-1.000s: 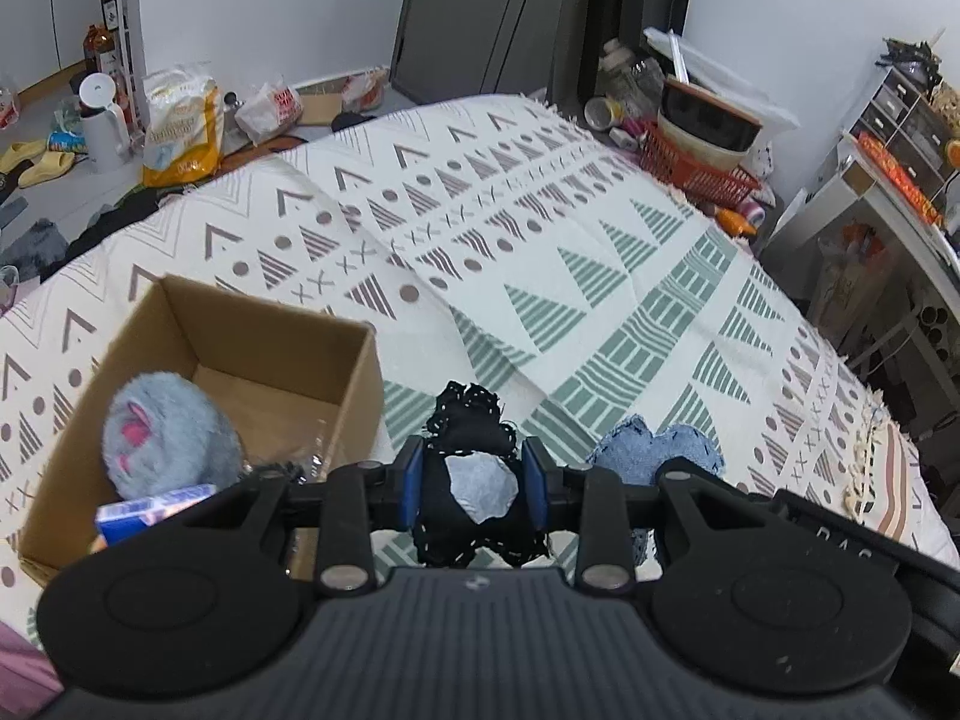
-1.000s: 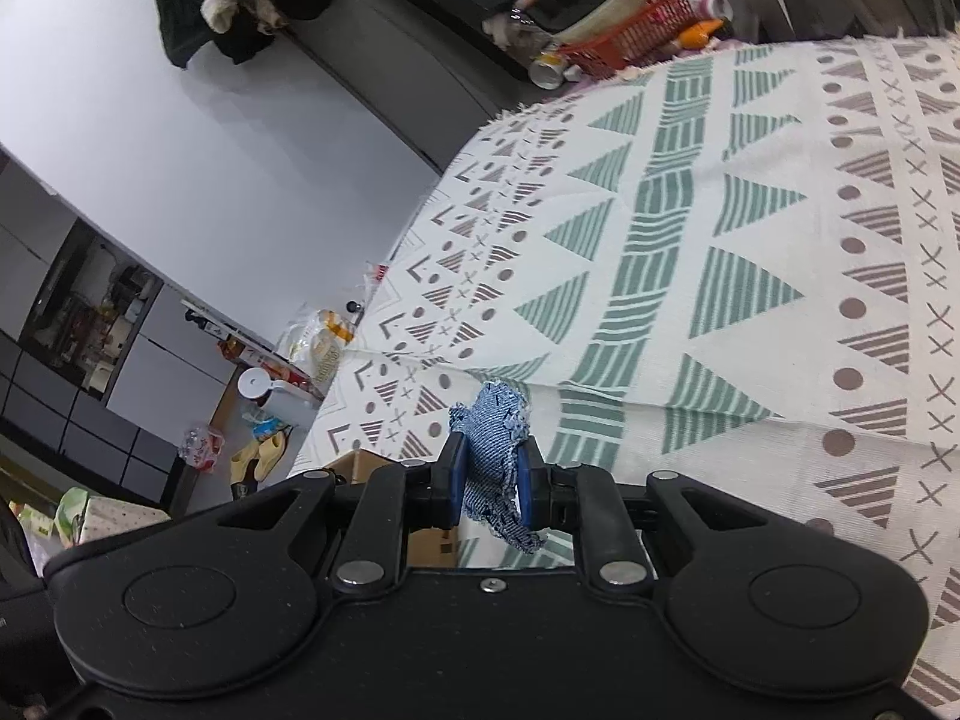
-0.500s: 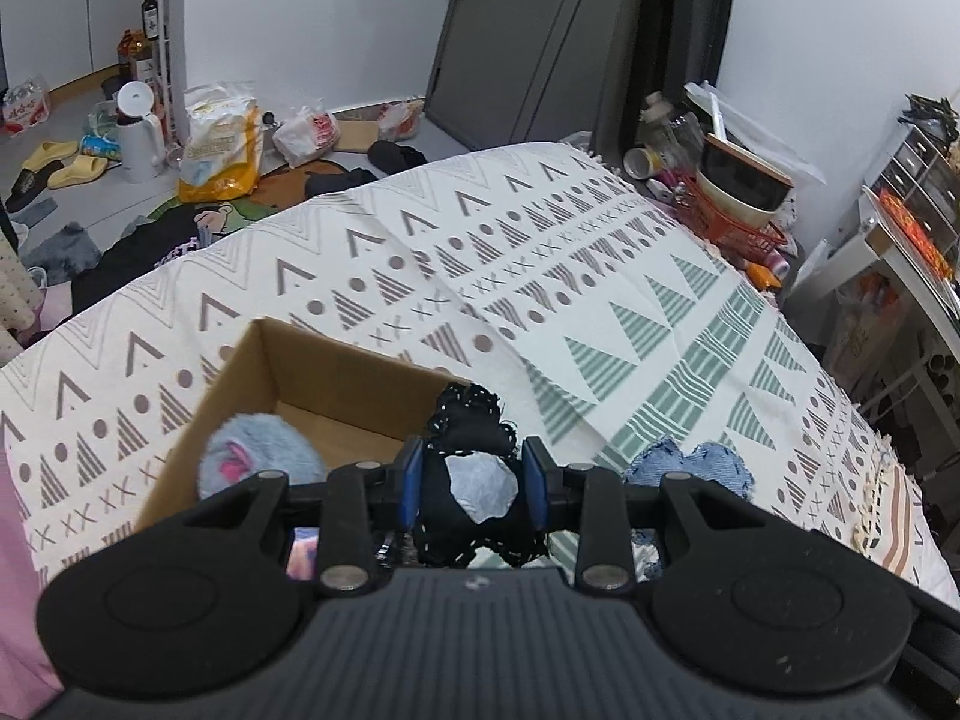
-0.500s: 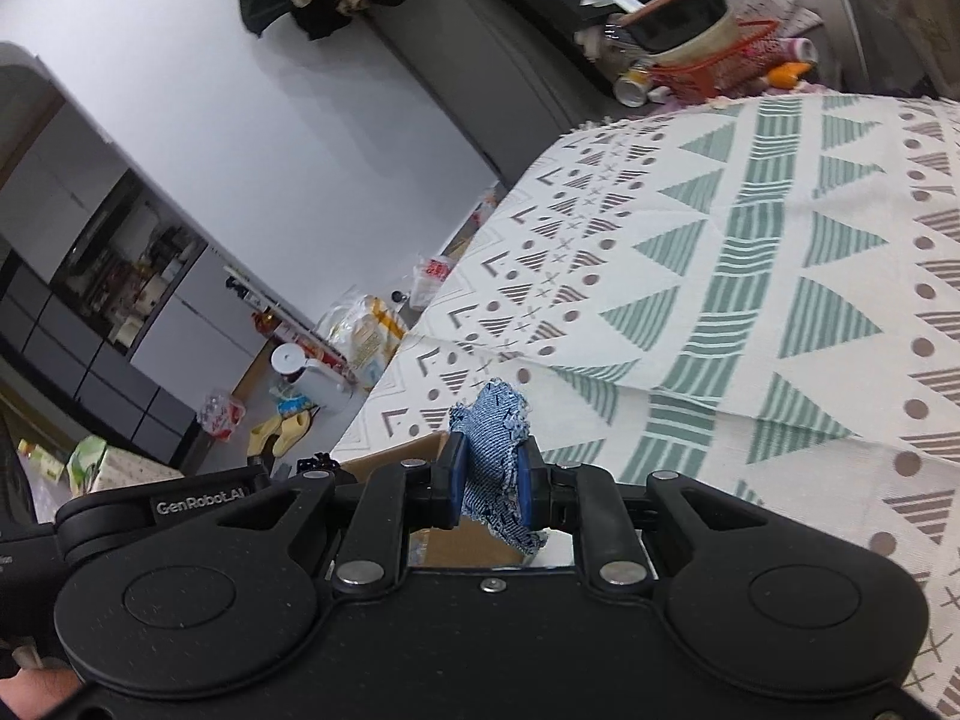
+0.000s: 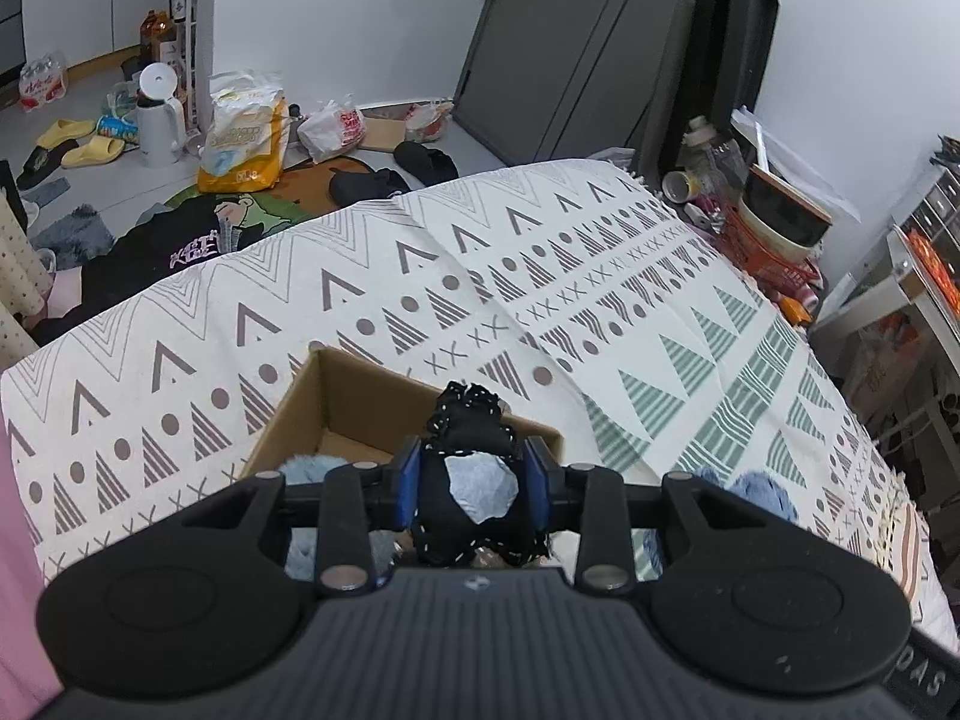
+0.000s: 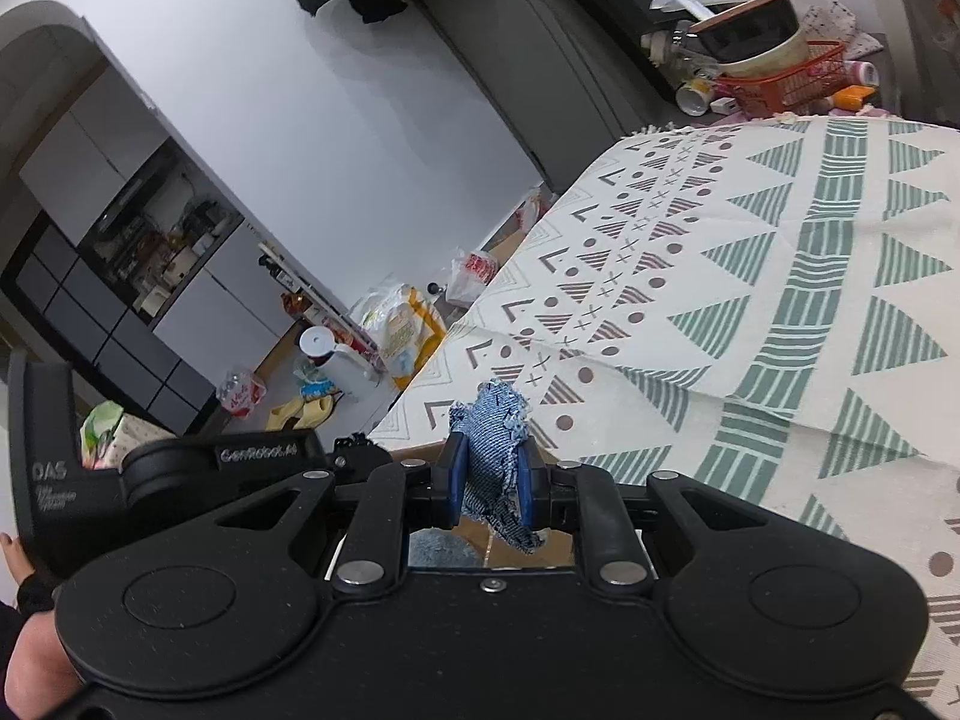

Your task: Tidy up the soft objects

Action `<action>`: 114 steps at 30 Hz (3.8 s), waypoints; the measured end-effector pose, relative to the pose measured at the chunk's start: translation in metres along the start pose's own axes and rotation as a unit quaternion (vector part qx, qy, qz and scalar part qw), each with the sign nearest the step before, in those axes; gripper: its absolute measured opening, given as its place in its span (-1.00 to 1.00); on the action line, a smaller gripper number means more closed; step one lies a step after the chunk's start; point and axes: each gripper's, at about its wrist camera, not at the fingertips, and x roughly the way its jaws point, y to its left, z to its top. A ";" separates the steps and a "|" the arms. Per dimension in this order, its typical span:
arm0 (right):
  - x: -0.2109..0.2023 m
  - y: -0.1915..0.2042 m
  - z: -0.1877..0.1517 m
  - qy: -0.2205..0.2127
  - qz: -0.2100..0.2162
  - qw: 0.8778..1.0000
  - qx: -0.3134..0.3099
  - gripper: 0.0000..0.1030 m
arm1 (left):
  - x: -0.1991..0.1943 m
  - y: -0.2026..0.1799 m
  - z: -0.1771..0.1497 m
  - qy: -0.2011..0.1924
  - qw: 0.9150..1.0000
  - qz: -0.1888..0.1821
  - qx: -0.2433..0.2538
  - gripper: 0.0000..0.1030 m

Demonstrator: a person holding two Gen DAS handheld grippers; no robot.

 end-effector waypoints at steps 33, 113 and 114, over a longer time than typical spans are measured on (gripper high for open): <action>0.033 0.034 -0.023 0.023 0.014 0.999 -0.019 -0.20 | -0.016 0.046 0.010 0.027 1.000 -0.001 0.003 0.27; -0.272 0.092 -0.093 -0.066 -0.132 0.983 -0.111 1.00 | -0.300 0.004 -0.146 -0.095 0.985 -0.016 0.144 0.99; -0.275 0.093 -0.094 -0.067 -0.131 0.983 -0.113 1.00 | -0.302 0.004 -0.148 -0.094 0.985 -0.015 0.147 0.99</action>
